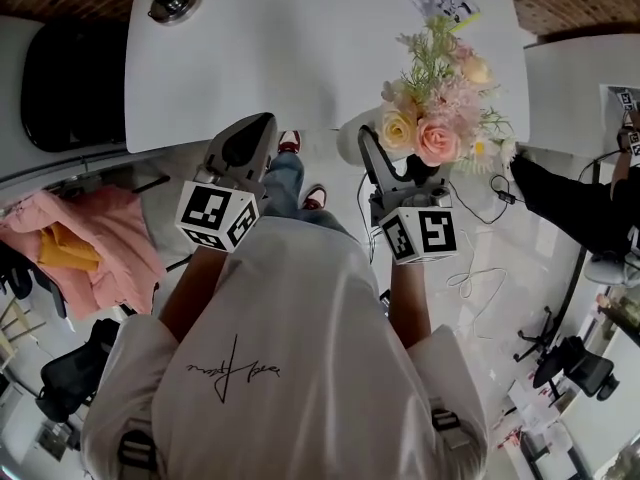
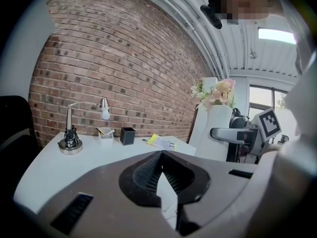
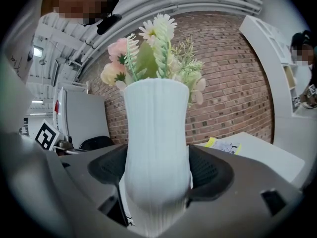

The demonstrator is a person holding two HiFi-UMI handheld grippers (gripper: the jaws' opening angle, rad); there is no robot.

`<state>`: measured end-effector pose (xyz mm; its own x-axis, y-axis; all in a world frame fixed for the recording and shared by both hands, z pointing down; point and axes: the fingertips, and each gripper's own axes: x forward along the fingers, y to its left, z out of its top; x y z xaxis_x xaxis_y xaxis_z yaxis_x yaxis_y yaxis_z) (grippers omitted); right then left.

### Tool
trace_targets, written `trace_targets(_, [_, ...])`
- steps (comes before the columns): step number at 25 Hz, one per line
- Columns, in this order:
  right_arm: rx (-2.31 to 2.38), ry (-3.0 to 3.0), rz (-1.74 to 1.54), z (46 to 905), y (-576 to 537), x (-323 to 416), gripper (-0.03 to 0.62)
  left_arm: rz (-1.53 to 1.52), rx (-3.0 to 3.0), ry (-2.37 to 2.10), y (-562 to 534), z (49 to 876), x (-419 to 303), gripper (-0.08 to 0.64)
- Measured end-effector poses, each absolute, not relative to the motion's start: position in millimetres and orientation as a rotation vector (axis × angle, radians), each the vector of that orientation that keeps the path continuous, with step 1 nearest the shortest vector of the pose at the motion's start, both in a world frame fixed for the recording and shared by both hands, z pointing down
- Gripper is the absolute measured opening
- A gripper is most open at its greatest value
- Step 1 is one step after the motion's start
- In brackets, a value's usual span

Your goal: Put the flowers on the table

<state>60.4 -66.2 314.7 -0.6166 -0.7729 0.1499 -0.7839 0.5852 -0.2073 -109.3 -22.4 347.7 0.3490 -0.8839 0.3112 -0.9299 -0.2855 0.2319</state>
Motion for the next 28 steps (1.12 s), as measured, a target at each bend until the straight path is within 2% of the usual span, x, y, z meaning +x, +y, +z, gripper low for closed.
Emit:
trace_targets(16, [1.457, -2.703, 0.365, 307, -148, 24, 0.397, 0.149, 2.33, -1.52, -124, 339, -145, 0.005])
trace_targets(28, [1.476, -2.679, 0.366, 324, -191, -20, 0.397, 0.169, 2.312, -1.493, -159, 360, -190, 0.005])
